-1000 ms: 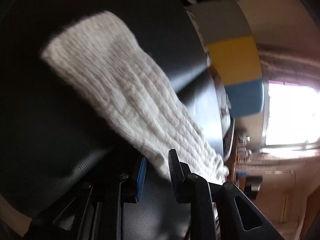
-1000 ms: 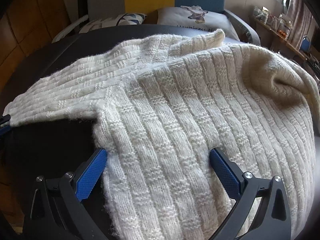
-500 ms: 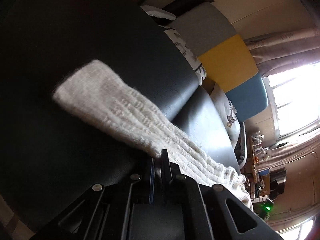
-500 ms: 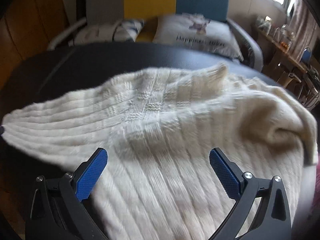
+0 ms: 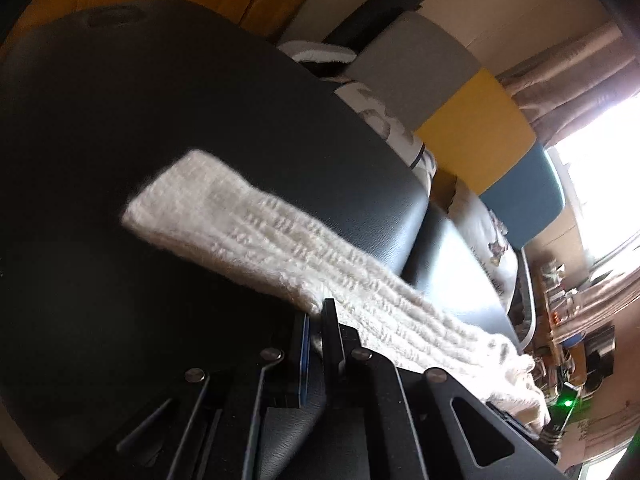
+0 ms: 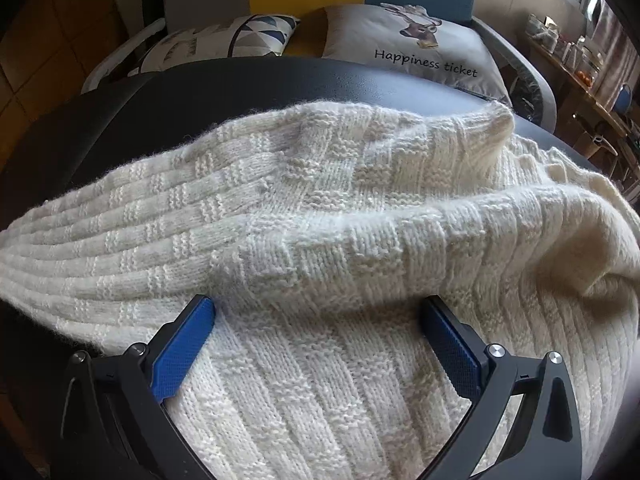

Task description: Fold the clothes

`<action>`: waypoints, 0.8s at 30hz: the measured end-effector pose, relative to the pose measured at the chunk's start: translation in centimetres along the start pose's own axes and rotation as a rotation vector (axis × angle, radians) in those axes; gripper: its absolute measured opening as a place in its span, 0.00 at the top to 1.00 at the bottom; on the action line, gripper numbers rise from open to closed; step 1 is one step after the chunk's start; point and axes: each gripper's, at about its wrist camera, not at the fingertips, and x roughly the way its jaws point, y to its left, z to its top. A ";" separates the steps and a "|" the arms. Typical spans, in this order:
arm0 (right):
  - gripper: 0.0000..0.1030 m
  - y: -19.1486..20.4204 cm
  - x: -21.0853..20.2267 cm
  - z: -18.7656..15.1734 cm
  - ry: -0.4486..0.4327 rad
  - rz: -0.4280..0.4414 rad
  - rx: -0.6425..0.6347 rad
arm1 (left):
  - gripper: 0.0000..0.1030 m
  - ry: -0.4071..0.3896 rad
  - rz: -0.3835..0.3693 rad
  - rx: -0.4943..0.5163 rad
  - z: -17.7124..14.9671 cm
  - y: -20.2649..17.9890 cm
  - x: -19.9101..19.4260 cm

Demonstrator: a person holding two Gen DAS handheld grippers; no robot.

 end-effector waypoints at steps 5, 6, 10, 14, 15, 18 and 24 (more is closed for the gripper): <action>0.00 -1.6 -3.4 -0.5 -0.021 0.081 -0.046 | 0.95 0.043 0.016 0.008 0.1 0.8 0.2; 0.00 -2.4 -4.8 -1.3 -0.036 0.100 -0.048 | 0.95 0.060 0.015 0.008 -0.1 0.9 0.4; 0.00 -5.7 -8.0 -6.0 -0.028 0.069 -0.079 | 0.92 0.115 -0.019 -0.023 -0.9 1.9 0.3; 0.00 -9.8 -9.9 -11.5 -0.012 0.038 0.022 | 0.90 0.127 -0.064 -0.072 -2.8 3.1 -1.7; 0.00 -10.5 -10.0 -12.4 -0.011 0.045 0.050 | 0.90 0.144 -0.085 -0.045 -3.8 2.4 -2.0; 0.00 -11.8 -10.3 -15.9 -0.006 0.080 0.124 | 0.89 0.197 -0.150 0.034 -6.8 0.1 -3.0; 0.00 -8.2 -10.8 -20.0 -0.042 -0.037 0.041 | 0.88 0.300 -0.279 0.194 -12.8 -4.5 -5.1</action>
